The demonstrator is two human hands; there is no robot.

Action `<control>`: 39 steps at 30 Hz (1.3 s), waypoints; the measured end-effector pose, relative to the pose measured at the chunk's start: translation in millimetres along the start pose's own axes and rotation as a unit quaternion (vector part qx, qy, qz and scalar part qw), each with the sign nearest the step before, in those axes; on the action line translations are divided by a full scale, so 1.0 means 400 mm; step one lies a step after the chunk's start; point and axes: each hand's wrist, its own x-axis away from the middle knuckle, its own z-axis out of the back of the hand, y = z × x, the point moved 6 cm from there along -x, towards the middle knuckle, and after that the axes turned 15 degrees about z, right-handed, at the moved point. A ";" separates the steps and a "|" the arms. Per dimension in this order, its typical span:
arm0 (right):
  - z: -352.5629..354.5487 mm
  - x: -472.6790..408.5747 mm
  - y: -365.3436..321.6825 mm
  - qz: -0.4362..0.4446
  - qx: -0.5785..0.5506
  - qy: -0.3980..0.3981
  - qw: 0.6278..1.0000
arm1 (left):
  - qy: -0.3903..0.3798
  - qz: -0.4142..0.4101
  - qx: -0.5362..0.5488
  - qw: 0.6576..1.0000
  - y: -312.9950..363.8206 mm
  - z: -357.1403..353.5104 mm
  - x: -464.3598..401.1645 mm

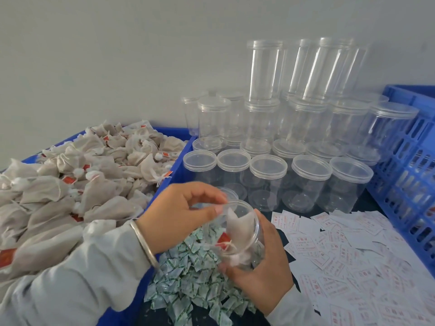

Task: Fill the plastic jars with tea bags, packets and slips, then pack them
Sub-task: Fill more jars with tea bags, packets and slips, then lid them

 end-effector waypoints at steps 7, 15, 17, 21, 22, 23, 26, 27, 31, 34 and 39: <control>0.010 0.003 -0.024 -0.008 -0.085 0.016 0.996 | 0.295 0.055 -0.191 0.935 -0.054 0.246 -0.047; -0.012 0.020 -0.045 0.014 -0.115 0.001 0.993 | 0.179 0.261 -0.514 0.797 -0.208 0.250 -0.125; -0.014 0.021 -0.043 0.017 -0.117 -0.004 0.993 | 0.188 0.299 -0.524 0.775 -0.212 0.259 -0.124; -0.010 0.020 -0.042 0.021 -0.113 0.001 0.993 | 0.147 0.343 -0.518 0.770 -0.226 0.257 -0.130; -0.010 0.020 -0.042 0.023 -0.113 0.005 0.993 | 0.139 0.345 -0.515 0.772 -0.231 0.257 -0.137; -0.010 0.020 -0.041 0.025 -0.113 0.007 0.993 | 0.131 0.347 -0.516 0.772 -0.237 0.257 -0.145; -0.012 0.020 -0.040 0.029 -0.112 0.007 0.993 | 0.108 0.363 -0.518 0.767 -0.254 0.254 -0.157; -0.014 0.020 -0.039 0.029 -0.115 0.004 0.993 | 0.109 0.368 -0.512 0.768 -0.257 0.254 -0.157; -0.010 0.017 -0.042 0.035 -0.109 0.005 0.993 | 0.183 0.308 -0.463 0.811 -0.229 0.267 -0.151; -0.010 0.016 -0.037 0.027 -0.109 0.003 0.994 | 0.273 0.233 -0.356 0.863 -0.189 0.285 -0.129; -0.014 0.018 -0.028 0.013 -0.100 -0.001 0.995 | 0.348 0.192 -0.184 0.899 -0.155 0.316 -0.094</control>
